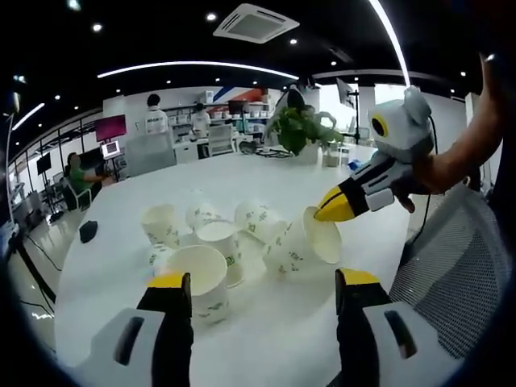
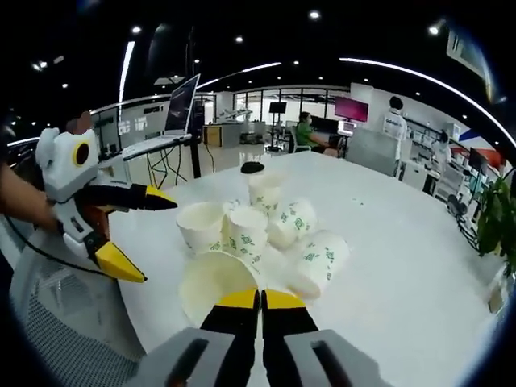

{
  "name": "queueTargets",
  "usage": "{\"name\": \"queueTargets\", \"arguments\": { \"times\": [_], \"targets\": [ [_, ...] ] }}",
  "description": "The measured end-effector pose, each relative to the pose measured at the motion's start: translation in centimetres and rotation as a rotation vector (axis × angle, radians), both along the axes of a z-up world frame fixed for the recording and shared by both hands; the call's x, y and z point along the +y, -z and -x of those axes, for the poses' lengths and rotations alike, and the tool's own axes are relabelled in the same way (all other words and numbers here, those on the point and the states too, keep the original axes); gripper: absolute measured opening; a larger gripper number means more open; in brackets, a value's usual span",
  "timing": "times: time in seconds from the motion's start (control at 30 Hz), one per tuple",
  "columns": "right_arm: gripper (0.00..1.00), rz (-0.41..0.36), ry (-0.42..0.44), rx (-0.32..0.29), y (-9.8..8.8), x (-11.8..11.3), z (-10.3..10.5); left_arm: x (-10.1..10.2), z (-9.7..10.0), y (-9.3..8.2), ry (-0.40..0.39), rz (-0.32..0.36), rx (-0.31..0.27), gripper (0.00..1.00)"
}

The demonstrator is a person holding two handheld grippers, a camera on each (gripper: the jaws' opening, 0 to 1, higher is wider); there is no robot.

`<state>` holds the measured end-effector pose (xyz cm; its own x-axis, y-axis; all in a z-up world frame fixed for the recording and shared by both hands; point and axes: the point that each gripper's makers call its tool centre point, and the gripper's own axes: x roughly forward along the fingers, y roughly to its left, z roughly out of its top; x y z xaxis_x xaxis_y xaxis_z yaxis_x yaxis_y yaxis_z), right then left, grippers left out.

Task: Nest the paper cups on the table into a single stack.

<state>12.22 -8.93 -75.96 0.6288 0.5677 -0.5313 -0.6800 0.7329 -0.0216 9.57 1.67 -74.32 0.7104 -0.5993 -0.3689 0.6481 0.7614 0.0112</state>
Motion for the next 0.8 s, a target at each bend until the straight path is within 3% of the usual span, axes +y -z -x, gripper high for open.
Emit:
{"name": "queueTargets", "arguments": {
  "times": [0.37, 0.8],
  "targets": [
    [0.00, 0.049, -0.024, 0.073, 0.0, -0.2, 0.0, -0.1, 0.1, -0.2, 0.006, 0.005, -0.006, 0.72],
    [0.00, 0.098, -0.016, 0.190, 1.3, -1.1, 0.2, -0.3, 0.2, -0.2, 0.018, 0.003, -0.009, 0.71]
  ]
}}
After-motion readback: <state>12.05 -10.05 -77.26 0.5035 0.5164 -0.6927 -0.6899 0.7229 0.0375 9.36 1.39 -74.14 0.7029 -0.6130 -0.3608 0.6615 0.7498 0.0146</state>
